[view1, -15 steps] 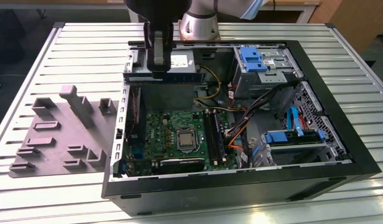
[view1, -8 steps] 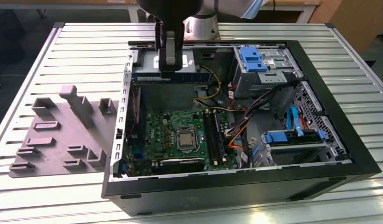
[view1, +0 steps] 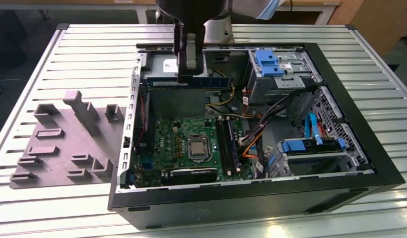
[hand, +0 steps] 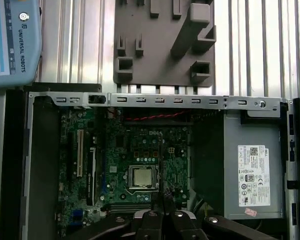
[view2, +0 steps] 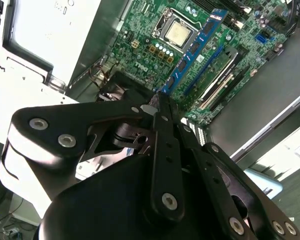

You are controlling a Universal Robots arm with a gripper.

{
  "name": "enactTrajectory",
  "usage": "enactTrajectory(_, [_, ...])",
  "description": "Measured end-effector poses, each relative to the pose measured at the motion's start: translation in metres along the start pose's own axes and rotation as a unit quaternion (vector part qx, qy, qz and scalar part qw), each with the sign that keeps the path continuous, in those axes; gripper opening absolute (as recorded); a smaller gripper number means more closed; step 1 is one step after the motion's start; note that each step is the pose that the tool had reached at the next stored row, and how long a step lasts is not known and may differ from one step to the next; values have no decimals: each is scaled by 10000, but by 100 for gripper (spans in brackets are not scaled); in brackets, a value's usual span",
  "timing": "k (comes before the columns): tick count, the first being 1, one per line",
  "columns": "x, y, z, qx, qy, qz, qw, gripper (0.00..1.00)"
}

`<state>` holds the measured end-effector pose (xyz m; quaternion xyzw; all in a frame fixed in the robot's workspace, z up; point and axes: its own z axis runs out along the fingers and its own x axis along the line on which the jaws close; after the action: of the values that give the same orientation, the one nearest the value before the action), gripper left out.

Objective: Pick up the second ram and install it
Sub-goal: 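Pick up the second ram and move it above second insertion slot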

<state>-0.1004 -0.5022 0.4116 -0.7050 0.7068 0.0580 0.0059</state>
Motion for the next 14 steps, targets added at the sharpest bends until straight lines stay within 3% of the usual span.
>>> enactTrajectory(14, [7,-128,84,0,1,0,10000,11])
